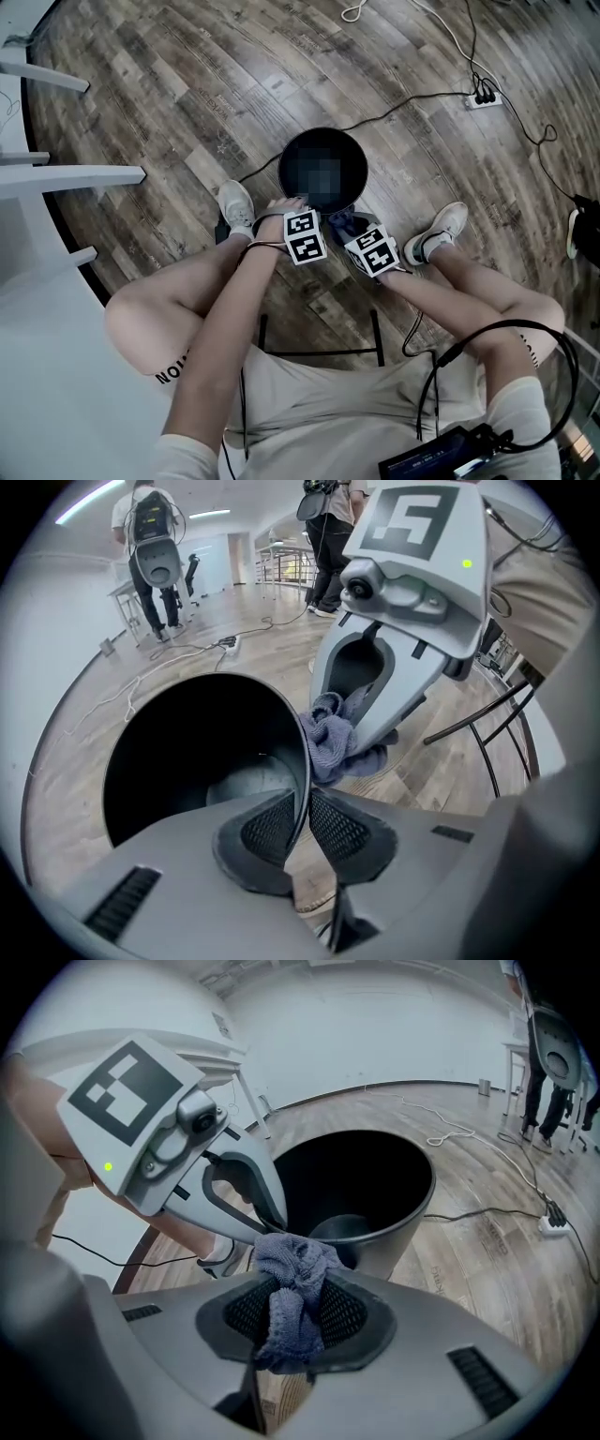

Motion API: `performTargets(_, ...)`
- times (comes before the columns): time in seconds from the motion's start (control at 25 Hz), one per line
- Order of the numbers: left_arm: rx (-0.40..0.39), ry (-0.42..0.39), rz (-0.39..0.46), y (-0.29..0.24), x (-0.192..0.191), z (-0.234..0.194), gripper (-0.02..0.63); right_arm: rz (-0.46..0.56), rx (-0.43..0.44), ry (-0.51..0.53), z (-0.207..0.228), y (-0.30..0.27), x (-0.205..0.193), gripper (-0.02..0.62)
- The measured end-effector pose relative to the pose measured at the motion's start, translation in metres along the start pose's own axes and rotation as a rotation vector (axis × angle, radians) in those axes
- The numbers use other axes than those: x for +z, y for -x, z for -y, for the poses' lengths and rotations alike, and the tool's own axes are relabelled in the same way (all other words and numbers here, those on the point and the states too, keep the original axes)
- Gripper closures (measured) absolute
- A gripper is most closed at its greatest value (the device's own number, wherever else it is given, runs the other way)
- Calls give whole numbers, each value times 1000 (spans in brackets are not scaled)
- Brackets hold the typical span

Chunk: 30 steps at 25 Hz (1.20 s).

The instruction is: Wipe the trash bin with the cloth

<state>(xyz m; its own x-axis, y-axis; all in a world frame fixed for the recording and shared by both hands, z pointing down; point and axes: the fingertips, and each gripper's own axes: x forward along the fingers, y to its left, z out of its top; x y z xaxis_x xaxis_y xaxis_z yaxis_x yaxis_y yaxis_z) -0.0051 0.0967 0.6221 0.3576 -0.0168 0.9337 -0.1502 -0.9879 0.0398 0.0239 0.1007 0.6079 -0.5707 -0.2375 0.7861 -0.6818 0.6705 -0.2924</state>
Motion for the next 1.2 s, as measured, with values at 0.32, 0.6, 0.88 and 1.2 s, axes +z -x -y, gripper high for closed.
performTargets(0.32, -15, 17, 58, 2, 9, 4, 558, -47, -10, 95, 19, -21, -20, 492)
performTargets(0.6, -11, 7, 61, 3, 12, 2, 560, -122, -20, 103, 35, -52, -44, 492)
performTargets(0.88, -11, 3, 70, 5, 12, 5, 561, -148, -43, 114, 49, -82, -65, 492)
performTargets(1.2, -12, 5, 73, 5, 13, 4, 561, -196, -88, 141, 74, -119, -92, 492)
